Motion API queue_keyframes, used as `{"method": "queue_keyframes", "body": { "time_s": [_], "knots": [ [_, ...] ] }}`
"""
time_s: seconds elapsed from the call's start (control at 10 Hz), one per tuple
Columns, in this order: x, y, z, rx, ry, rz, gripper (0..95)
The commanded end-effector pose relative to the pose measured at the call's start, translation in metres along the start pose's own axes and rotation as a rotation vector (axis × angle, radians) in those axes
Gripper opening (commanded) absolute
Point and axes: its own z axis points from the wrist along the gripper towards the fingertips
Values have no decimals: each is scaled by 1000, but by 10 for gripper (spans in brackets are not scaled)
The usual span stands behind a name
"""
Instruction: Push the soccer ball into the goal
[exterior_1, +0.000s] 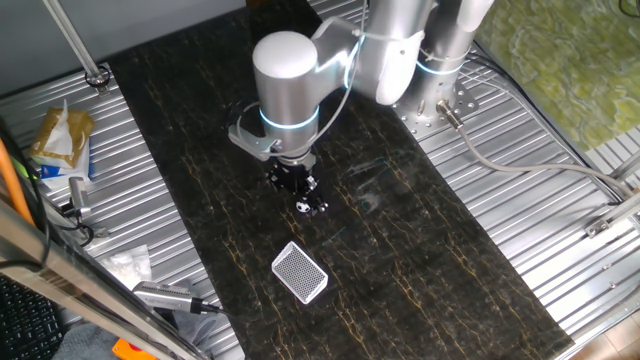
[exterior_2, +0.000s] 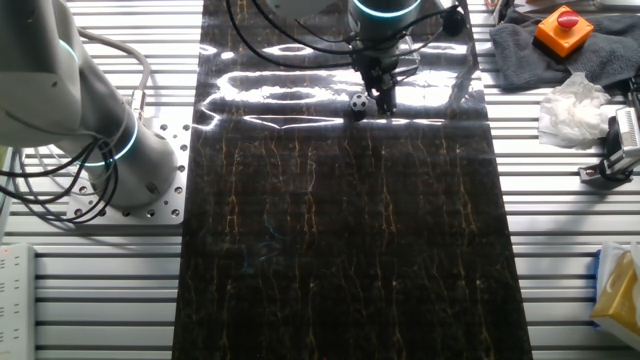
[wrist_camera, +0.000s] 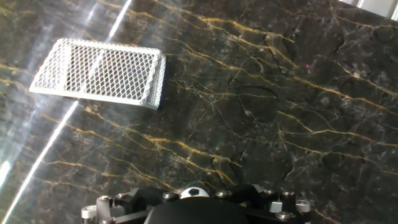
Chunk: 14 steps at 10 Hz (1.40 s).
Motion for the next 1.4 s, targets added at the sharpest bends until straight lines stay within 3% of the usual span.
{"method": "queue_keyframes", "body": {
  "time_s": [0.1, 0.2, 0.6, 1.4],
  "knots": [
    [3, 2, 1, 3, 17, 38, 950],
    [6, 5, 3, 6, 20, 58, 950],
    [9, 10, 7, 70, 66, 89, 950],
    [9, 16, 15, 60, 81, 176, 950]
  ]
}}
